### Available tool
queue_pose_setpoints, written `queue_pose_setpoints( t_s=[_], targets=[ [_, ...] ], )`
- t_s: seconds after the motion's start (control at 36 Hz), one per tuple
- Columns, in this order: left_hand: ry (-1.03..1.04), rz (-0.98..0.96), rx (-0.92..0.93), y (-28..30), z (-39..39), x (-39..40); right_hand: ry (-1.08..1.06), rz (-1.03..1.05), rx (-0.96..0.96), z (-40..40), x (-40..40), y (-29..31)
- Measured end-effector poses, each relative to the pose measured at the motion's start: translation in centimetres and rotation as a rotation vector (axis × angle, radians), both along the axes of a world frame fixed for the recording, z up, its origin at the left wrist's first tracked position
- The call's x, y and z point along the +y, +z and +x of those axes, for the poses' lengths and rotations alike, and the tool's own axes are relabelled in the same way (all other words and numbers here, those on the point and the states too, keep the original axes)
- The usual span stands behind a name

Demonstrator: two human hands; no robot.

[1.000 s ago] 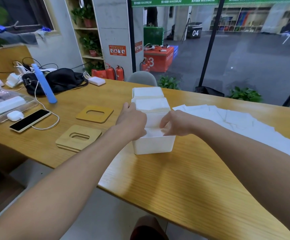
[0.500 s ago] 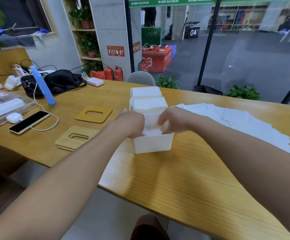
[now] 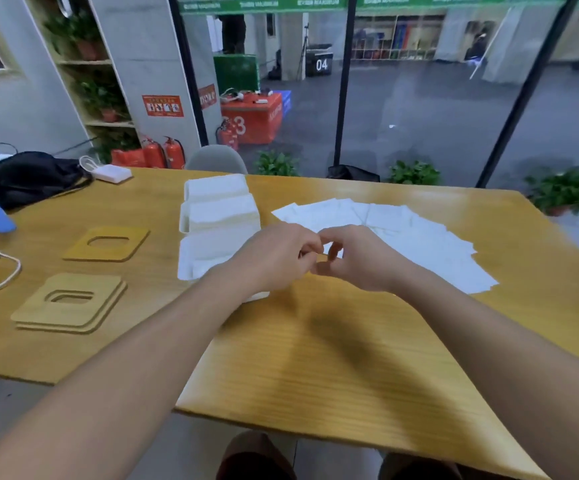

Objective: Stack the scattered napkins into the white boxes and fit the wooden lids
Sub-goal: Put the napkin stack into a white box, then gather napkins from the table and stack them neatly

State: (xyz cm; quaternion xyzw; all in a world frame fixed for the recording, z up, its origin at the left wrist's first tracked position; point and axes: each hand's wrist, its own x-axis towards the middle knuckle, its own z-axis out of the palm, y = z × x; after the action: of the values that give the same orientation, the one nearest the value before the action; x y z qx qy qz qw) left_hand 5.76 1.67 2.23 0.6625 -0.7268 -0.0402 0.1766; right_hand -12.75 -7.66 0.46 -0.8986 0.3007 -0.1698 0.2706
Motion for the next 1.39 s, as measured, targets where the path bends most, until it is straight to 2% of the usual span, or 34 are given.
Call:
queue_pose_setpoints(
  t_s=[0.08, 0.19, 0.31, 0.44, 0.64, 0.75, 0.86, 0.94, 1.03, 1.14, 1.39],
  targets=[
    [-0.037, 0.017, 0.049, -2.2, -2.7, -1.9, -0.069, -0.049, 0.014, -3.7, -0.7, -1.8],
    [-0.074, 0.051, 0.081, -5.9, -5.5, -4.5, -0.236, -0.217, 0.243, -8.6, -2.1, -4.9],
    [-0.038, 0.033, 0.118, -9.2, -7.4, -5.9, -0.319, -0.194, 0.375, -12.6, -2.8, -8.0],
    [-0.037, 0.059, 0.111, -11.6, -8.5, -7.2, -0.291, -0.251, 0.3, -14.7, -2.7, -10.2],
    [-0.064, 0.097, 0.066, -12.3, -8.8, -7.7, -0.268, -0.295, 0.192, -15.7, -4.0, -10.5],
    [-0.063, 0.04, 0.075, -12.6, -8.7, -8.2, -0.289, -0.3, 0.15, -14.9, -5.5, -10.7],
    [-0.011, -0.106, 0.232, -12.1, -8.6, -9.2, -0.274, -0.268, 0.114, -13.0, -6.2, -9.4],
    [0.089, -0.153, 0.24, -12.1, -8.7, -10.3, -0.201, -0.279, 0.141, -11.7, -6.5, -9.3],
    [0.055, -0.121, 0.148, -12.8, -8.6, -10.9, -0.161, -0.374, 0.185, -11.2, -6.3, -9.9],
    [0.034, -0.114, 0.175, -13.3, -8.0, -11.1, -0.216, -0.401, 0.317, -11.2, -6.1, -10.2],
    [0.025, -0.095, 0.272, -13.2, -7.6, -10.9, -0.184, -0.396, 0.269, -10.7, -6.3, -10.7]
  ],
)
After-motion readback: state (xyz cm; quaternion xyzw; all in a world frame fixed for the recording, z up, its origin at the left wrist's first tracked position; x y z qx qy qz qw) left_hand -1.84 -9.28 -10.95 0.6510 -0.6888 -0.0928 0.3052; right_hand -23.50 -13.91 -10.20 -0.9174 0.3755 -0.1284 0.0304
